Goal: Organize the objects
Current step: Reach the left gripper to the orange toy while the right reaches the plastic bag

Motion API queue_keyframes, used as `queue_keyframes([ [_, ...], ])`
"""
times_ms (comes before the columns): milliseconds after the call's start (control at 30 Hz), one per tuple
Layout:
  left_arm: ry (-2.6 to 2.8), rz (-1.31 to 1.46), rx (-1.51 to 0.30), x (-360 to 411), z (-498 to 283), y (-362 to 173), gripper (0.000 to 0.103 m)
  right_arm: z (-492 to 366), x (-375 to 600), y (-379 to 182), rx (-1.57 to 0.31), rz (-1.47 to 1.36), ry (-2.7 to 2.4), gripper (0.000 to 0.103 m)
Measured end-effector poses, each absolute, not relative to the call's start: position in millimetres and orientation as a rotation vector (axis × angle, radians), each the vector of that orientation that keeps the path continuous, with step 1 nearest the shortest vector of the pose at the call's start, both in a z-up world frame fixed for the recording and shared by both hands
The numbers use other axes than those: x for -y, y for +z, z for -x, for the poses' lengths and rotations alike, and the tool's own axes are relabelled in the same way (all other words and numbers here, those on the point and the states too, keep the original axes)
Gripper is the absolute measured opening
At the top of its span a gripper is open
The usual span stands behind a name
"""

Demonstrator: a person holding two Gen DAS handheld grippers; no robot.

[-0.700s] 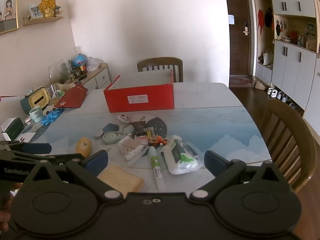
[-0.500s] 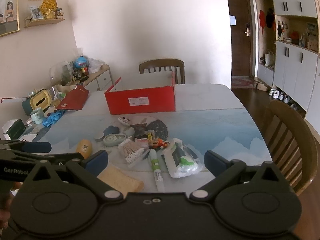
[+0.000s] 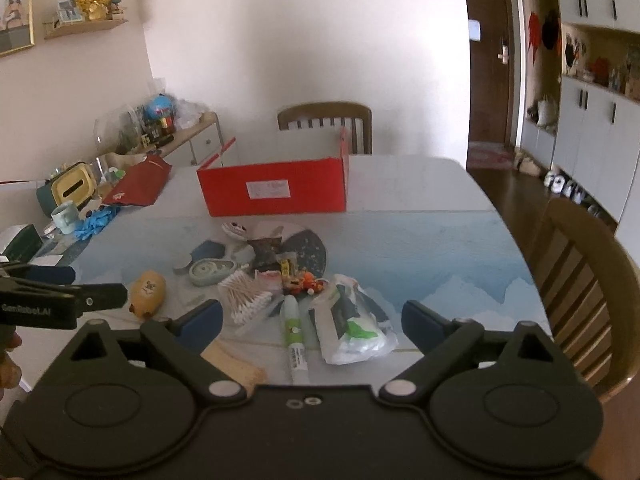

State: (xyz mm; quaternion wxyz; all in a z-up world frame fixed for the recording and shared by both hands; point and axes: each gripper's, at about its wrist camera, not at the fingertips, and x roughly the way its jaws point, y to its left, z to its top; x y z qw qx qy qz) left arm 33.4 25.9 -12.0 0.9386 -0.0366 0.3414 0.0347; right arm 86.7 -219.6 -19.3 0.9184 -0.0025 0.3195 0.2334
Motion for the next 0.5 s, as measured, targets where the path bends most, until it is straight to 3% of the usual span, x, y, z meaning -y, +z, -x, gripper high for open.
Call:
queue_keyframes([
  [433,0.134,-0.03,-0.767,-83.3,-91.8,-70.6,0.102,-138.4,193.4,-64.9,-0.75,0.114,0.414,0.094],
  [500,0.133,-0.043,-0.78,-89.2,-99.2,-78.8,0.102,-150.5,191.9,-74.1,-0.772,0.119,0.4,0.089],
])
